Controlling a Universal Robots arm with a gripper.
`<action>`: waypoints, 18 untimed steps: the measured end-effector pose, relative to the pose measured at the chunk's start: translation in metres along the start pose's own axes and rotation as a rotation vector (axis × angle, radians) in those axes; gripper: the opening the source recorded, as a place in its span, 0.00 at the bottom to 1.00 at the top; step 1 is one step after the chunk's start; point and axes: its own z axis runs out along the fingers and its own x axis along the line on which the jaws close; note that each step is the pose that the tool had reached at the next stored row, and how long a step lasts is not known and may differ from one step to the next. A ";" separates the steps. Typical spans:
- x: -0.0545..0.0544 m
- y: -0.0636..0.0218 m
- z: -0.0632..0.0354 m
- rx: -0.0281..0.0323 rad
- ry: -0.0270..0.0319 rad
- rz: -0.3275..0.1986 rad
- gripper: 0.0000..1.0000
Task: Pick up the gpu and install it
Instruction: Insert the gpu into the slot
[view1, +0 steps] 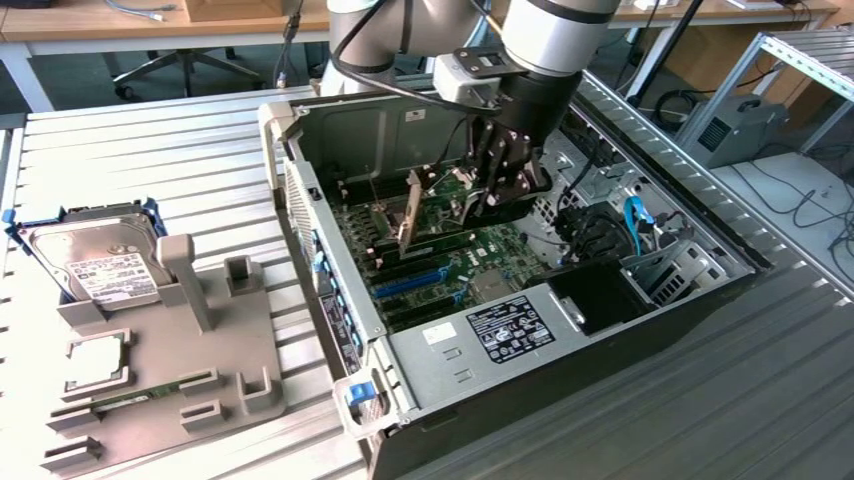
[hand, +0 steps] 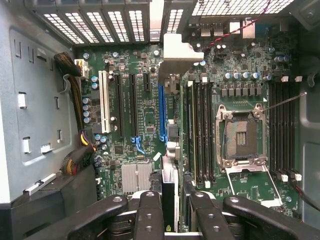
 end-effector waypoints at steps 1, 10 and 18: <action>0.000 0.0000 0.0001 0.0000 0.0000 0.000 0.26; 0.000 0.0013 0.0016 0.0000 0.0000 0.000 0.26; 0.000 0.0057 0.0031 0.0000 0.0000 0.000 0.26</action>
